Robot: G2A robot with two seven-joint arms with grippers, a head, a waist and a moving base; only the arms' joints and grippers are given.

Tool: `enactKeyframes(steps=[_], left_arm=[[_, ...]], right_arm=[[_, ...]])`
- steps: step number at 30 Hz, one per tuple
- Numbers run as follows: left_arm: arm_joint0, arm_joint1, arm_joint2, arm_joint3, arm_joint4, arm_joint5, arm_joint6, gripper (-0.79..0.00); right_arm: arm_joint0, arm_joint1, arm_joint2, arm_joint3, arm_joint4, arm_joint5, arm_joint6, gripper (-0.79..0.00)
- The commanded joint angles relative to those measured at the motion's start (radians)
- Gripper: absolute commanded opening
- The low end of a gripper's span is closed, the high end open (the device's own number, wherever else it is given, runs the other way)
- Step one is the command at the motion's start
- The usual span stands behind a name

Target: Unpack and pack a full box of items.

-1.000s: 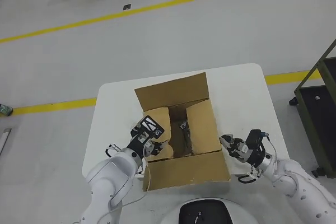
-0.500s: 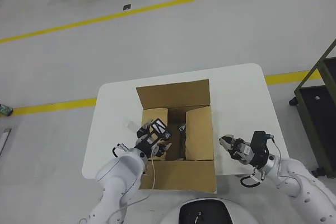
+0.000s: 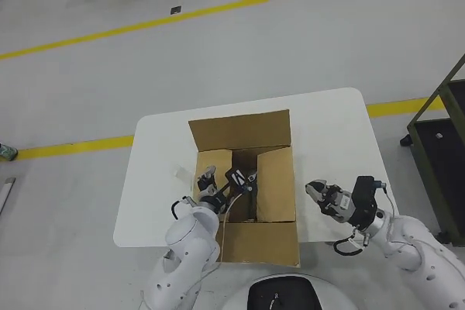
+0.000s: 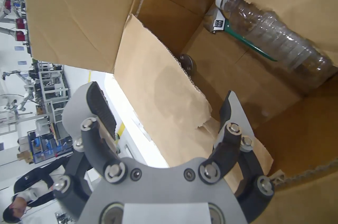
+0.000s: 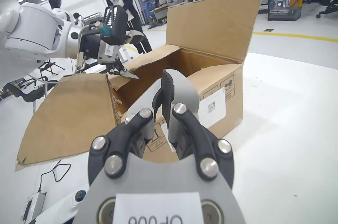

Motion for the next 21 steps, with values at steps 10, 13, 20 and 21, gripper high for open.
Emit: enactKeyframes(steps=[10,13,20,21], left_arm=[[0.007,-0.002,-0.011,-0.011,0.069,0.027,0.0,0.0],[0.013,-0.001,-0.02,-0.025,0.096,0.026,0.013,0.0],[0.02,0.005,-0.053,-0.07,0.161,0.015,0.042,0.0],[0.02,0.005,-0.062,-0.077,0.163,0.015,0.041,0.0]], right_arm=[[0.147,-0.031,-0.146,0.062,-0.001,0.053,0.147,-0.785],[0.186,-0.039,-0.18,0.094,0.003,0.057,0.201,-0.785],[0.233,-0.045,-0.209,0.133,0.003,0.032,0.262,-0.785],[0.235,-0.046,-0.21,0.134,0.005,0.033,0.267,-0.785]])
